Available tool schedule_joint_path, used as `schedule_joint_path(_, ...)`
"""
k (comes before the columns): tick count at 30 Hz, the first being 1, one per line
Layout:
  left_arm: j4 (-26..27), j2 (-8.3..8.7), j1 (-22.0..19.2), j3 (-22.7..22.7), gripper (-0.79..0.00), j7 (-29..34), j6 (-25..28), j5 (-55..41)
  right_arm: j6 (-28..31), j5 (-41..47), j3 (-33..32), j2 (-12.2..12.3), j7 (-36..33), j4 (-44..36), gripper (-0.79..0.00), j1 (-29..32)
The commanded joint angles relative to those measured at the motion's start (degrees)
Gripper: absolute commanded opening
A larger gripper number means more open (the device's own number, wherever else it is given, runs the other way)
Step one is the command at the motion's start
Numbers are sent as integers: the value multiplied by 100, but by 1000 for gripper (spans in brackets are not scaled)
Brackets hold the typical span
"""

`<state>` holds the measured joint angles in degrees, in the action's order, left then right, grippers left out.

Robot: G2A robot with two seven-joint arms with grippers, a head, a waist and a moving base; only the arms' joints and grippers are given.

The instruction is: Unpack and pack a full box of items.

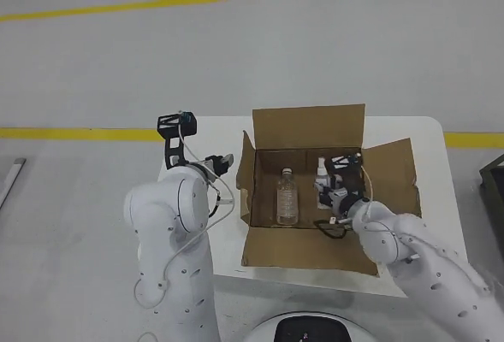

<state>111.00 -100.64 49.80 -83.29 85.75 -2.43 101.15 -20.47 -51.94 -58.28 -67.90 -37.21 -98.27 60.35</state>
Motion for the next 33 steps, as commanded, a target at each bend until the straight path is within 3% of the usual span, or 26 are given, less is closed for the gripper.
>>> schedule_joint_path(1, 0, 0, 0, 0, 0, 0, 0, 0, -186, 139, 250, -102, 14, 408, -785, -329)
schedule_joint_path(7, 0, 0, 0, 0, 0, 0, 0, 0, -514, 397, 875, -414, 36, 1480, -785, -1062)
schedule_joint_path(15, 0, 0, 0, 0, 0, 0, 0, 0, -648, 901, 1272, -759, 146, 2628, -785, -1608)
schedule_joint_path(33, 0, 0, 0, 0, 0, 0, 0, 0, -500, 1287, 1622, -1237, 89, 3898, -785, -2187)
